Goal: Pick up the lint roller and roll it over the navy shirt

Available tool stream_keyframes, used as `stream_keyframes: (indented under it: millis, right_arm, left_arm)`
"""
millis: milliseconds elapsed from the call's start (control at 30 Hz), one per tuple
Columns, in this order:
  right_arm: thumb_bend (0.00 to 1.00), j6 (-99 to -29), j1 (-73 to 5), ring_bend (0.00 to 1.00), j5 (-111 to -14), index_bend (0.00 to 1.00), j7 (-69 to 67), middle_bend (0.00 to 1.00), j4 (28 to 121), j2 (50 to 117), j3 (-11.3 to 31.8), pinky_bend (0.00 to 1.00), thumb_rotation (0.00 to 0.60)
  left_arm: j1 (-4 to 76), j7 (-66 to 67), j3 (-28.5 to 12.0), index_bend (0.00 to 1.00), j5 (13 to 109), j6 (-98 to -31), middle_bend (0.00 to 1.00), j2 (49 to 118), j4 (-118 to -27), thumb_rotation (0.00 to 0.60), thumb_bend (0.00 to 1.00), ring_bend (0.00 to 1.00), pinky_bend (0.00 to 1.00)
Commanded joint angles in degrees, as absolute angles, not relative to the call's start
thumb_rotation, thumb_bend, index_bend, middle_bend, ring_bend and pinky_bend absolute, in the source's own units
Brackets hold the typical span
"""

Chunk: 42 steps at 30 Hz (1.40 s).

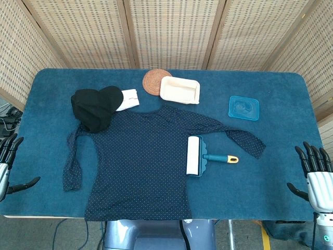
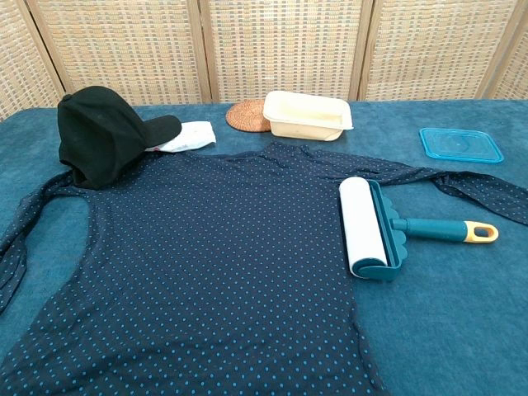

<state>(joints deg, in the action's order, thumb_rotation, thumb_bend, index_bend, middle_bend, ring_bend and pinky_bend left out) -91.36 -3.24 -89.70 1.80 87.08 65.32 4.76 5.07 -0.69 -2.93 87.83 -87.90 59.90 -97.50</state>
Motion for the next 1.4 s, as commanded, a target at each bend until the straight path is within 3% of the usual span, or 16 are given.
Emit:
stream_keyframes:
  millis: [33,167,233,267,300,367,433,467,567,700,900,1133,1400]
  right_arm:
    - [0.00,-91.00,-3.35,0.00,-89.85,0.00,2.06,0.00,87.11,65.41,4.55,0.00,0.600]
    - [0.00,-87.95,-4.77,0.02,-89.16,0.00,2.22,0.03,88.18,65.42,4.58,0.00,0.600]
    - [0.00,-84.36,-7.18,0.20,-88.16,0.00,3.55,0.21,89.33,65.07,5.60,0.05,0.600]
    - [0.00,-82.79,-8.26,0.39,-87.62,0.00,4.71,0.38,89.77,64.89,6.09,0.17,0.600]
    - [0.00,-80.21,-10.10,0.57,-87.11,0.00,6.71,0.54,90.22,64.71,6.74,0.38,0.600]
    - [0.00,-75.57,-13.01,0.78,-85.48,0.00,9.67,0.73,91.71,64.25,7.73,0.75,0.600]
    - [0.00,-71.01,-15.85,0.89,-83.50,0.00,12.30,0.83,93.37,63.84,8.74,0.95,0.600]
    - [0.00,-68.25,-17.51,0.94,-82.00,0.00,13.89,0.88,94.48,63.66,9.33,0.99,0.600]
    - [0.00,-58.94,-23.50,1.00,-74.09,0.02,20.00,0.97,98.61,64.36,11.83,1.00,0.600]
    - [0.02,-52.92,-29.19,1.00,-63.43,0.18,28.45,1.00,102.89,65.86,12.92,1.00,0.600]
    - [0.20,-54.91,-34.03,1.00,-54.88,0.34,37.64,1.00,100.49,73.02,12.38,1.00,0.600]
    - [0.24,-57.89,-37.58,1.00,-46.33,0.37,43.86,1.00,96.93,79.82,10.83,1.00,0.600]
    - [0.38,-58.35,-39.80,1.00,-43.18,0.41,45.04,1.00,92.19,83.86,9.30,1.00,0.600]
  left_arm:
    - [4.98,-0.52,-2.84,0.00,87.76,-87.87,0.00,60.05,-97.45,0.600,0.00,0.00,0.00]
    - [4.68,-0.39,-3.00,0.00,87.75,-88.57,0.00,60.04,-97.38,0.600,0.00,0.00,0.00]
    - [4.64,-0.23,-3.07,0.00,87.70,-88.66,0.00,60.13,-97.24,0.600,0.00,0.00,0.00]
    - [4.68,-0.18,-3.10,0.00,87.62,-88.56,0.00,60.16,-97.23,0.600,0.00,0.00,0.00]
    - [4.78,-0.10,-3.12,0.00,87.49,-88.31,0.00,60.20,-97.22,0.600,0.00,0.00,0.00]
    - [5.03,0.17,-3.23,0.00,87.23,-87.85,0.00,60.26,-97.21,0.600,0.00,0.00,0.00]
    - [5.29,0.58,-3.34,0.00,86.91,-87.32,0.00,60.39,-97.20,0.600,0.00,0.00,0.00]
    - [5.46,0.87,-3.40,0.00,86.71,-86.98,0.00,60.48,-97.18,0.600,0.00,0.00,0.00]
    - [6.15,1.52,-3.37,0.00,86.16,-85.44,0.00,60.80,-97.40,0.600,0.00,0.00,0.00]
    - [6.50,2.36,-3.43,0.00,85.57,-84.64,0.00,61.09,-97.47,0.600,0.00,0.00,0.00]
    - [6.61,2.26,-3.57,0.00,84.76,-84.16,0.00,61.13,-97.34,0.600,0.00,0.00,0.00]
    - [6.69,1.21,-3.71,0.00,84.33,-83.85,0.00,60.81,-97.16,0.600,0.00,0.00,0.00]
    - [6.82,0.42,-3.88,0.00,83.88,-83.57,0.00,60.66,-97.02,0.600,0.00,0.00,0.00]
